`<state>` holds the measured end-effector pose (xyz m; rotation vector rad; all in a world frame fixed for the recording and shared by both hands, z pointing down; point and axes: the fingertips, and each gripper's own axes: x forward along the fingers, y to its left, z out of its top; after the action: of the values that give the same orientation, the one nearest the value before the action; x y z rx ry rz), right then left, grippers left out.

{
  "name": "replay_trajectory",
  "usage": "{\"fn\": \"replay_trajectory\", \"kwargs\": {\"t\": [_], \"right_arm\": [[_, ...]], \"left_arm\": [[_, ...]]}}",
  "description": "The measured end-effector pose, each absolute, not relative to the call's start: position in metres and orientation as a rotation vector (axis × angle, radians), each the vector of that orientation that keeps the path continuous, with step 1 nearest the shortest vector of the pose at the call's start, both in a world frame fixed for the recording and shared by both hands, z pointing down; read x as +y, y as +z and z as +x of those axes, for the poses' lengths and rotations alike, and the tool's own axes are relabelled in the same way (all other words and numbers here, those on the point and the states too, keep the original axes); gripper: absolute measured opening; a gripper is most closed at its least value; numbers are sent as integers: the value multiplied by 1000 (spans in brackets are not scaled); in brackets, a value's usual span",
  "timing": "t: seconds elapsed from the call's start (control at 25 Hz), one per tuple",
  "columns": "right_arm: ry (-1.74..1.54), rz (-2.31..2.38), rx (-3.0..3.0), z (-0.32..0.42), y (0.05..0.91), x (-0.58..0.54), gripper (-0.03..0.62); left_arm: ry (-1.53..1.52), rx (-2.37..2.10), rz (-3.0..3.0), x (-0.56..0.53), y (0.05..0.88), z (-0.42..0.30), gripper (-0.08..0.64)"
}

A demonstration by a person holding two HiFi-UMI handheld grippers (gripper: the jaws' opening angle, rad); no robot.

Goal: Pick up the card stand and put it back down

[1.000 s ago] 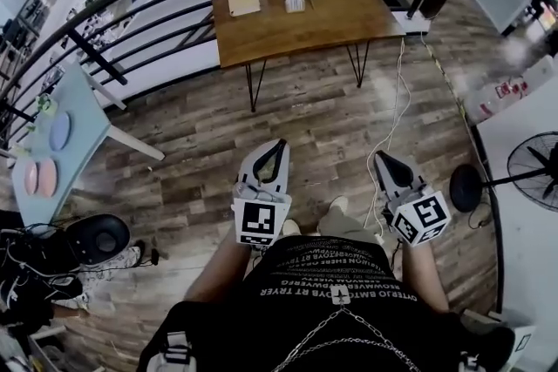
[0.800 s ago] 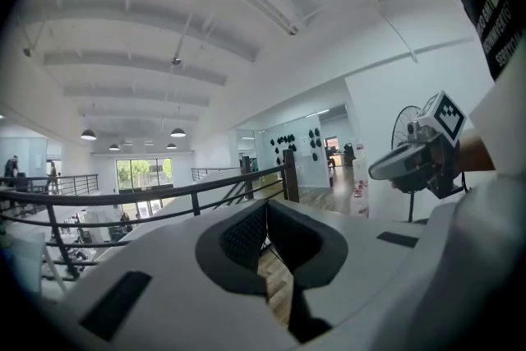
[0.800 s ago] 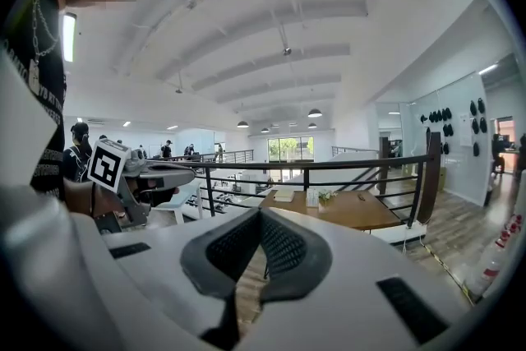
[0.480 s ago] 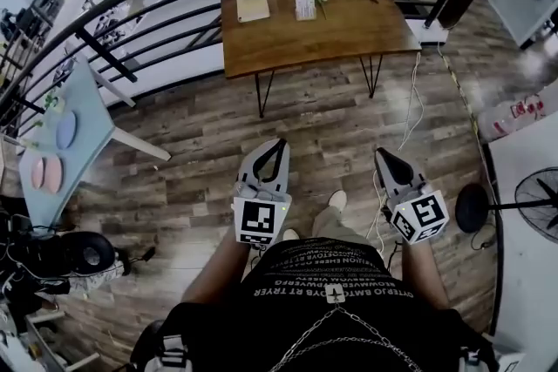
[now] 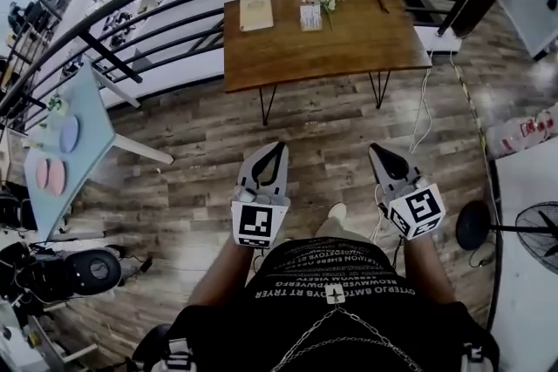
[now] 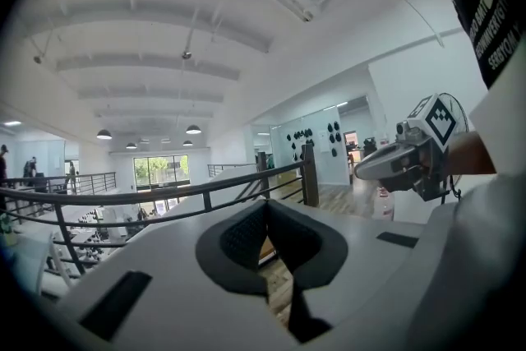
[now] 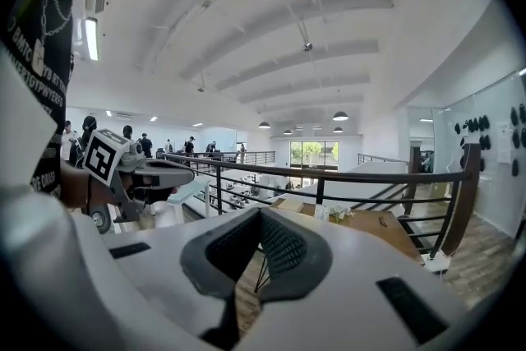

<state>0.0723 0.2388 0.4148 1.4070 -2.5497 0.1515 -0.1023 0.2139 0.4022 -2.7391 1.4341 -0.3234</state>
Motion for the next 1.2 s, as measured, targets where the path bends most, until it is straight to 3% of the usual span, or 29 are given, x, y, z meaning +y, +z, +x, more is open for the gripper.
{"fn": "replay_trajectory", "kwargs": {"t": [0.76,1.2], "right_arm": [[153,1307,-2607,172,422,178,15],[202,1267,-2667,177,434,168,15]], "left_arm": [[-351,1551,-2669,161,396,-2,29],[-394,1552,-2624,159,390,14,29]]}}
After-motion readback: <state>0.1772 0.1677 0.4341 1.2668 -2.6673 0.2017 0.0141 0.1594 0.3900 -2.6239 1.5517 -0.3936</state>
